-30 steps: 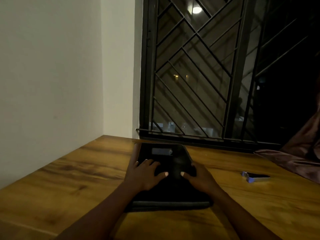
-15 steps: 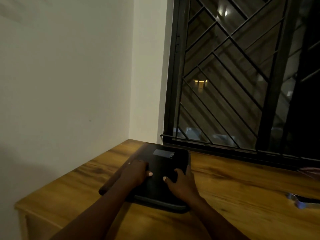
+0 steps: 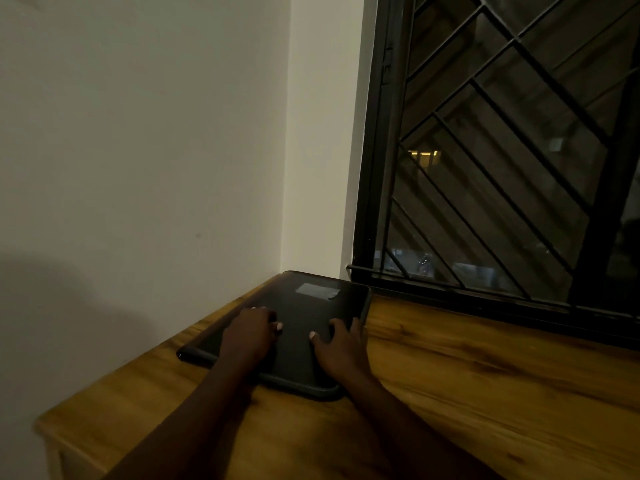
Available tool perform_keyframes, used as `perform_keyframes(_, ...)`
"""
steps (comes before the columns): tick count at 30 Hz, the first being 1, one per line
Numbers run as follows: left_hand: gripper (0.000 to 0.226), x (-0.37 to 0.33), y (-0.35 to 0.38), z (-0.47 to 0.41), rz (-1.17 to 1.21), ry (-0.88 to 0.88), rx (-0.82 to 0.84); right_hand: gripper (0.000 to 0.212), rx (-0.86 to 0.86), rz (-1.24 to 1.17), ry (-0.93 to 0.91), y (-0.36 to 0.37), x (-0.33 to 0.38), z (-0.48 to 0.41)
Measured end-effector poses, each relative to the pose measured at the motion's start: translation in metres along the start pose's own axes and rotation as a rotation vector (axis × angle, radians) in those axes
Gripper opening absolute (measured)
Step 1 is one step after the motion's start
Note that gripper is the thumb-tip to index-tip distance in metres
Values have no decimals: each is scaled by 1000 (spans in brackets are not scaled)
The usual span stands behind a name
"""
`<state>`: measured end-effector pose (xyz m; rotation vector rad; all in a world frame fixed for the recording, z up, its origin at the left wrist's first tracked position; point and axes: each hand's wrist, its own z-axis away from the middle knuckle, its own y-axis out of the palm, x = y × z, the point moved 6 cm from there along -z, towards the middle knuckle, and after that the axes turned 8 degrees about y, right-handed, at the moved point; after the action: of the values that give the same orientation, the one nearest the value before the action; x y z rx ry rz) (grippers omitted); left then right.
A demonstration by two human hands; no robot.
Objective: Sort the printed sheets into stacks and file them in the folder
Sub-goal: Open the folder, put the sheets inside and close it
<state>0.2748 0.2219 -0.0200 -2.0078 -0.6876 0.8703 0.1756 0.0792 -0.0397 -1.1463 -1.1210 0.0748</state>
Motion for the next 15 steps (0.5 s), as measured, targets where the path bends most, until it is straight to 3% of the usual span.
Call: perform_keyframes(15,28,47,-5,-36,51,4,35,54,-28,80,34,35,41,-28)
